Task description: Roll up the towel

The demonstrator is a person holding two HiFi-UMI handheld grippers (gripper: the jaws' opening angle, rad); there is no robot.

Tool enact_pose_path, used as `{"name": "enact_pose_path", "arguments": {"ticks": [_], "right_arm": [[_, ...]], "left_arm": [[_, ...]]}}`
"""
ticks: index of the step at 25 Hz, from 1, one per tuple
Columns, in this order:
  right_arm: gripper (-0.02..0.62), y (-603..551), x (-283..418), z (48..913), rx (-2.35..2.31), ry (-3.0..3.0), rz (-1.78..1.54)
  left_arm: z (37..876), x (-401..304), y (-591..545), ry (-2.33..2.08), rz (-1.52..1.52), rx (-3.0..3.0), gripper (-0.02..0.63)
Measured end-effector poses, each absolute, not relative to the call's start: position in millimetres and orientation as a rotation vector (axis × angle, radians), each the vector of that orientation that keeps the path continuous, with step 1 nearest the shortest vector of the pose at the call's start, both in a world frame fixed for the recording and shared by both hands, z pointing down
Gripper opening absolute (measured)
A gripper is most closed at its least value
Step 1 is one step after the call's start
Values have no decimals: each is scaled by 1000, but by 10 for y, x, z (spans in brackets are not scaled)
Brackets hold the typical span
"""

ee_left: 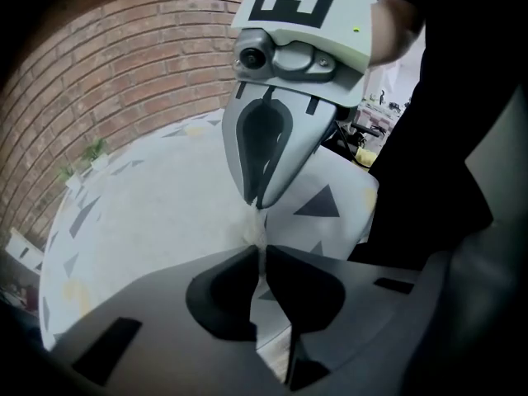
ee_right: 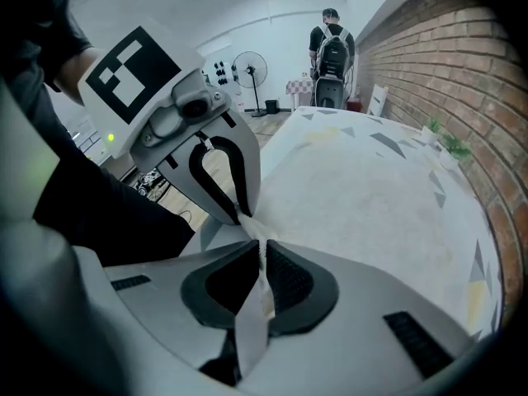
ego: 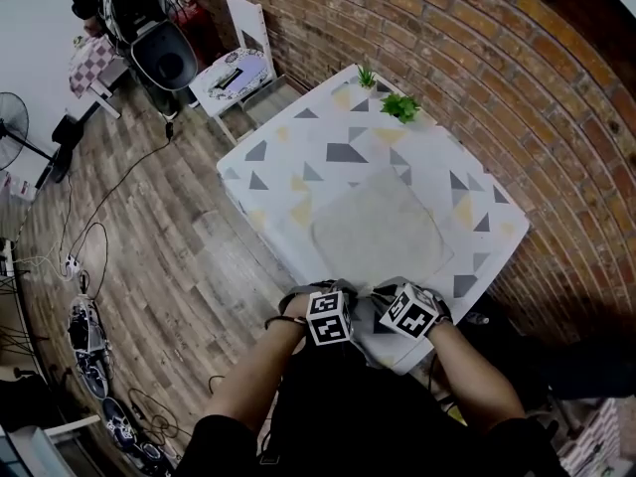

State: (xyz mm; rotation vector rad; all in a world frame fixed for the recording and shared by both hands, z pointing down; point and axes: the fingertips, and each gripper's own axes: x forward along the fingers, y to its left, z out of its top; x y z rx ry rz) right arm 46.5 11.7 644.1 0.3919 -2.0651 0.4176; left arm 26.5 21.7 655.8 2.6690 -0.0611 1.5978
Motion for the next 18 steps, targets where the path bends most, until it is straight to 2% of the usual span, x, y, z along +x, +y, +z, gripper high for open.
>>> {"name": "enact_pose_path", "arguments": {"ticks": [8, 10, 14, 18], "right_arm": [[50, 17, 421, 6400, 344, -2043, 374], [65, 77, 403, 6340, 291, -2055, 331], [152, 137, 308, 6227, 256, -2124, 322], [153, 223, 291, 6372, 229, -2090, 345]], "left_arm": [[6530, 239, 138, 26, 1584, 2645, 43], [6517, 229, 155, 60, 1613, 2673, 43], [6480, 240, 187, 84, 1592, 2701, 43], [6425, 236, 172, 53, 1519, 2685, 43]]}}
